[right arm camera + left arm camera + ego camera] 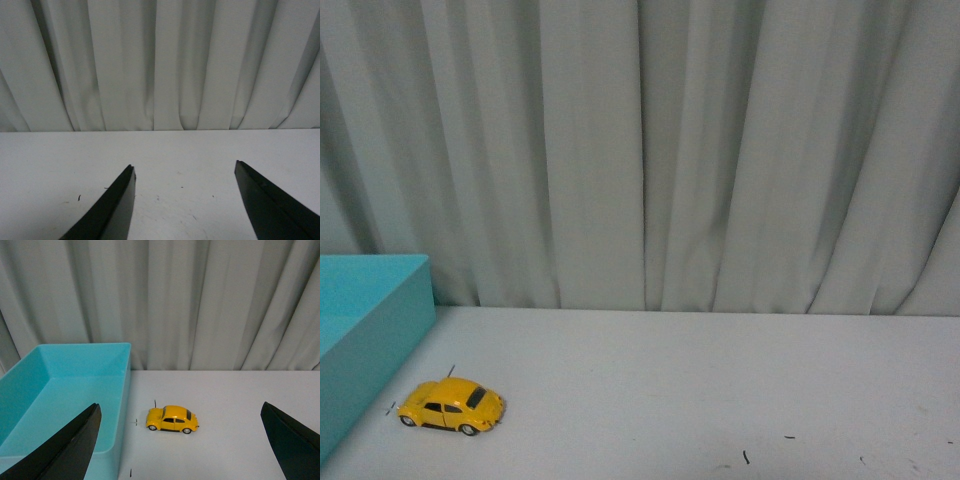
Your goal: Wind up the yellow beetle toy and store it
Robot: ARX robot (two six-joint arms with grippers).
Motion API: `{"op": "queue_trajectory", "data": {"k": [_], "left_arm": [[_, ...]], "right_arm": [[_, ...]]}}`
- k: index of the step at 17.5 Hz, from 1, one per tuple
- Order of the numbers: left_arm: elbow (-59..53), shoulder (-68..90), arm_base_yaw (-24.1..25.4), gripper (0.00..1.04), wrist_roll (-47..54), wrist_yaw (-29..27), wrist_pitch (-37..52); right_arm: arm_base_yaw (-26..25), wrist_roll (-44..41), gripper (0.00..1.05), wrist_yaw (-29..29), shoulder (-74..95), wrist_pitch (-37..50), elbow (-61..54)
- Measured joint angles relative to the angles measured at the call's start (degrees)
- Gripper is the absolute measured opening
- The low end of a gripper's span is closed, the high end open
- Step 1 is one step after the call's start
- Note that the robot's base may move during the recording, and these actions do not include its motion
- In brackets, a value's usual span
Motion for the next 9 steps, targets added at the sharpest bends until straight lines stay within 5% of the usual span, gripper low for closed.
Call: {"op": "queue_trajectory", "data": {"k": [5, 7, 9], "left_arm": [[0.0, 0.0, 0.0, 0.98, 0.0, 0.0, 0.0], [0.0, 0.0, 0.0, 0.98, 0.0, 0.0, 0.0], [0.0, 0.0, 0.0, 0.98, 0.0, 0.0, 0.0]], "right_arm": [[0.0, 0.0, 0.84, 0.0, 0.0, 0.0, 0.0], [0.0, 0.0, 1.00, 0.0, 0.0, 0.0, 0.0], [0.0, 0.0, 0.98, 0.0, 0.0, 0.0, 0.0]]}}
